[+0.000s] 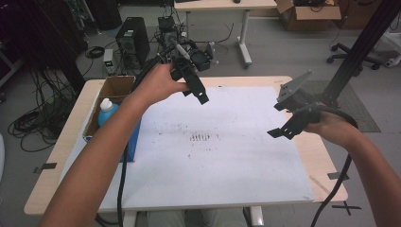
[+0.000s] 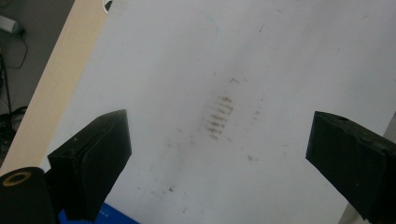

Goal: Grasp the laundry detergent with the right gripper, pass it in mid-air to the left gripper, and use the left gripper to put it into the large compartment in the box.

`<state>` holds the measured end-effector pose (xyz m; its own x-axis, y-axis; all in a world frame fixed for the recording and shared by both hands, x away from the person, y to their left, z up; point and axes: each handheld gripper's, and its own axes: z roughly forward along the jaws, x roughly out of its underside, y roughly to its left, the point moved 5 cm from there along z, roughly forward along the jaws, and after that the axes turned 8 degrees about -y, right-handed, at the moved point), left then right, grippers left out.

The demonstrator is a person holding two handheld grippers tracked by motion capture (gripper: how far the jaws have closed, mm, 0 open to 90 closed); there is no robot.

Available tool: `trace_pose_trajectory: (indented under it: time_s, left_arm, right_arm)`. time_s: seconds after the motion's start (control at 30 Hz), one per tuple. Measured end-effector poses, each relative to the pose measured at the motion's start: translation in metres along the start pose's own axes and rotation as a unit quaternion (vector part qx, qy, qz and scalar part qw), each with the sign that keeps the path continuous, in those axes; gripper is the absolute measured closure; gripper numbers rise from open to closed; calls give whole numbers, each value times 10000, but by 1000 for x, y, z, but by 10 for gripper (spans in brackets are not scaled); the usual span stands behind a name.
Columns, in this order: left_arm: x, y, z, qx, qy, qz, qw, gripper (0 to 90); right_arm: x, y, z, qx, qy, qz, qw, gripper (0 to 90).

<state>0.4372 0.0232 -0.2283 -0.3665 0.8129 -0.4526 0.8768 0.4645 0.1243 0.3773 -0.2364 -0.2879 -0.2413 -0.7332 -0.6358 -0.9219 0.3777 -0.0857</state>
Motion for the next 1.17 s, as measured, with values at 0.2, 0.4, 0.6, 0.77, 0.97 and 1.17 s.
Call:
trace_pose_trajectory:
  time_s: [0.2, 0.4, 0.6, 0.77, 0.97, 1.17]
  left_arm:
    - [-1, -2, 4, 52, 12, 36, 10000, 71]
    - [-3, -2, 3, 35, -27, 46, 10000, 73]
    - [-3, 0, 3, 19, -20, 23, 10000, 73]
    - [-2, 1, 3, 22, -32, -1, 10000, 74]
    - [-2, 1, 3, 18, -45, -5, 10000, 76]
    - [-3, 2, 4, 11, -57, -25, 10000, 77]
  right_arm:
    - [1, 2, 2, -1, -10, 19, 10000, 42]
    - [4, 2, 1, 18, 42, 43, 10000, 43]
    - [1, 1, 0, 10, 42, 14, 10000, 43]
    - [2, 1, 3, -12, 48, 33, 10000, 43]
    - [2, 1, 5, -24, 53, 22, 10000, 43]
    - [2, 1, 3, -14, 38, 33, 10000, 43]
